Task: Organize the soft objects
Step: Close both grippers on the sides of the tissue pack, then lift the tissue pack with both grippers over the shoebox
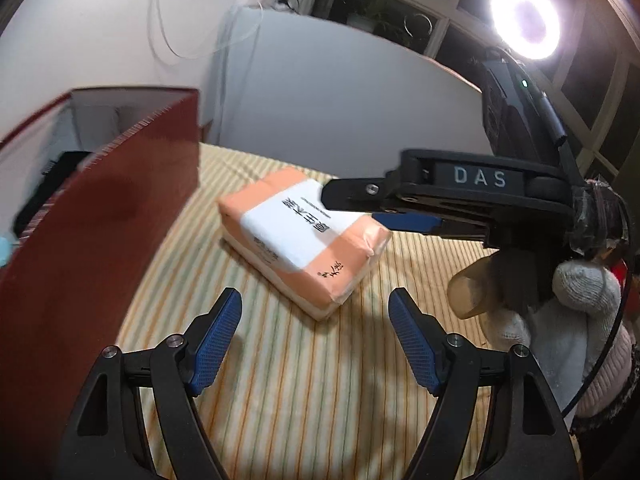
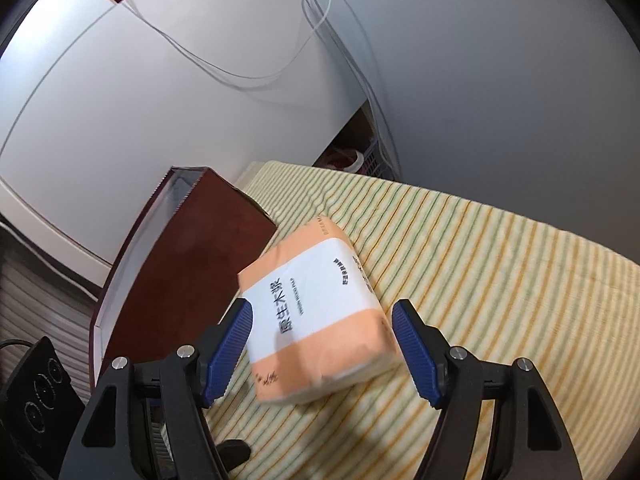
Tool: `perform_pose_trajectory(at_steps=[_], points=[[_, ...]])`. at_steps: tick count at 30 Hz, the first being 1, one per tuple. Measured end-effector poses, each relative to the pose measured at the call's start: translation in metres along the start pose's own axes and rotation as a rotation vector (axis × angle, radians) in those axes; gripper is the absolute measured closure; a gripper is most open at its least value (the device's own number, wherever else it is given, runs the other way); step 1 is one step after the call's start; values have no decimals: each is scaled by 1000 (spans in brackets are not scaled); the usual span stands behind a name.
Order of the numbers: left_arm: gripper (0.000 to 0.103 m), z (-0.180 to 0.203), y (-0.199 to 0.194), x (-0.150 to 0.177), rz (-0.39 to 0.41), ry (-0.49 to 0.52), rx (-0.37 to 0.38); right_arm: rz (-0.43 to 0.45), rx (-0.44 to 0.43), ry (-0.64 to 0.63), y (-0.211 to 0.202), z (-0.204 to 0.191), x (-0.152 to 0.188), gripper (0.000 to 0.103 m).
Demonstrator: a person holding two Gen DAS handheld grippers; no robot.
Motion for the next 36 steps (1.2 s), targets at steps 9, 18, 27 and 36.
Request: perform_pose_trajectory(at_steps=[9, 18, 27, 36], points=[[27, -10, 25, -6, -16, -34, 33, -47, -11, -27, 18, -7, -2, 34], [31, -11, 37, -6, -43, -53, 80, -66, -18, 8, 23, -4, 0, 40], [33, -2, 19, -1, -18, -24, 78, -70, -43, 51, 8, -6, 17, 55], [33, 20, -24, 12, 38, 53, 75, 12, -60, 67, -37, -22, 47, 56]])
Point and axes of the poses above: each gripper's, at about its wrist camera, not at the fingertips, and y roughly the way its jaws point, z to its right, x to its underside, the point moved 5 cm from there along y, roughly the way its jaws point, and after that the axes turned 10 degrees about x, right-handed, at the moved point
